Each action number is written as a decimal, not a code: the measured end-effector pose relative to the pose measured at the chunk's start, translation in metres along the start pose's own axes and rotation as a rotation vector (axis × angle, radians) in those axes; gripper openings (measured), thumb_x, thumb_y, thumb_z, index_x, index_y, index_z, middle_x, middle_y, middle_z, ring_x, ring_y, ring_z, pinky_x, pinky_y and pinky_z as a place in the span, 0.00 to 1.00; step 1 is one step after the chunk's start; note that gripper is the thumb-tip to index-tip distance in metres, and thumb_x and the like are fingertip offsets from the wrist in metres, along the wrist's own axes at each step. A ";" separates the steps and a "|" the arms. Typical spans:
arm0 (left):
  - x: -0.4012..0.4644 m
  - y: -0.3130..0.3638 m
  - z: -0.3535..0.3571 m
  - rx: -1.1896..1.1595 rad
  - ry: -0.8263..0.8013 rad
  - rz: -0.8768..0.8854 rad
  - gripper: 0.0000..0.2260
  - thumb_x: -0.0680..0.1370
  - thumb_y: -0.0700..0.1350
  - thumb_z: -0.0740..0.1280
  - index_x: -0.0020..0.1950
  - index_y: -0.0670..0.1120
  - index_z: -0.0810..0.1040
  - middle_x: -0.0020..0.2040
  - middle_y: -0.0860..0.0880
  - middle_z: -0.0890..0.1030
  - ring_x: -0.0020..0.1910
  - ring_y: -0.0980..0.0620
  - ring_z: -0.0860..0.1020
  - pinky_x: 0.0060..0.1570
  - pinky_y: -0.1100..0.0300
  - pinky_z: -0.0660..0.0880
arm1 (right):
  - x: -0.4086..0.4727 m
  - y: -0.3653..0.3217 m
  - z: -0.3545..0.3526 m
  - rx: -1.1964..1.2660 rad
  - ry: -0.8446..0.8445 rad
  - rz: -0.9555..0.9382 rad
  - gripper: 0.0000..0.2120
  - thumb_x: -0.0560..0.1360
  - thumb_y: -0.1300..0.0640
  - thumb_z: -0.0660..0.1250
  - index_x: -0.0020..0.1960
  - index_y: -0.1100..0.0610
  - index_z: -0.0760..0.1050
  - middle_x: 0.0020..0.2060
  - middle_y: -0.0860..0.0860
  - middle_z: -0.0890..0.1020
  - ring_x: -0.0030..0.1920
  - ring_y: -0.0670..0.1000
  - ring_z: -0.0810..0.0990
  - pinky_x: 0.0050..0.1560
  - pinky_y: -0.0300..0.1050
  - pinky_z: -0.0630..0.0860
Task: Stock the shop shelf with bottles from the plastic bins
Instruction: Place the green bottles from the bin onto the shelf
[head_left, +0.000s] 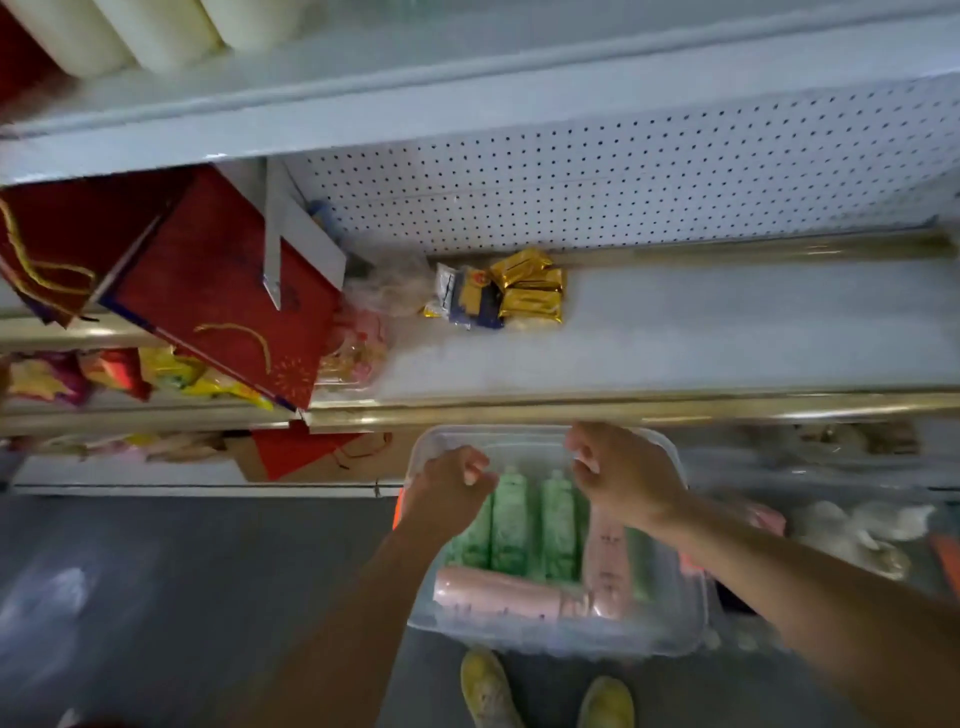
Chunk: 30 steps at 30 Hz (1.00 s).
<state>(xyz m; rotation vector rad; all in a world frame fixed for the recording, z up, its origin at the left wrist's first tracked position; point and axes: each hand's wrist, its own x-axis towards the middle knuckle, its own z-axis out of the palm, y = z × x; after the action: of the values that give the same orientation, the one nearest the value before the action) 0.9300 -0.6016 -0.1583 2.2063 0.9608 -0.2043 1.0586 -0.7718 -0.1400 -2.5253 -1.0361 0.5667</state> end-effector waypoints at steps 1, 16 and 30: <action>0.005 -0.012 0.009 0.018 -0.034 -0.038 0.08 0.75 0.52 0.69 0.52 0.53 0.81 0.51 0.54 0.82 0.52 0.52 0.80 0.58 0.58 0.74 | 0.003 0.004 0.017 0.008 -0.040 0.025 0.09 0.77 0.56 0.61 0.56 0.51 0.74 0.52 0.46 0.79 0.56 0.51 0.78 0.45 0.42 0.70; 0.102 -0.110 0.116 0.078 -0.144 0.017 0.15 0.79 0.42 0.64 0.66 0.45 0.75 0.64 0.45 0.77 0.65 0.46 0.73 0.64 0.54 0.70 | 0.042 0.022 0.208 0.290 -0.383 0.404 0.23 0.76 0.52 0.68 0.66 0.61 0.66 0.52 0.53 0.78 0.45 0.50 0.79 0.35 0.38 0.71; 0.149 -0.091 0.142 0.443 -0.317 0.140 0.19 0.83 0.51 0.54 0.70 0.42 0.65 0.65 0.39 0.74 0.66 0.41 0.69 0.70 0.50 0.60 | 0.063 0.007 0.256 0.345 -0.327 0.628 0.38 0.66 0.44 0.76 0.65 0.65 0.67 0.52 0.55 0.80 0.51 0.55 0.81 0.49 0.48 0.80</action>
<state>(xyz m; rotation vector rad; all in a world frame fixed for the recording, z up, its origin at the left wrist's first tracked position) 0.9913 -0.5667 -0.3723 2.5231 0.6241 -0.7375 0.9794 -0.6879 -0.3778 -2.4524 -0.1664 1.2409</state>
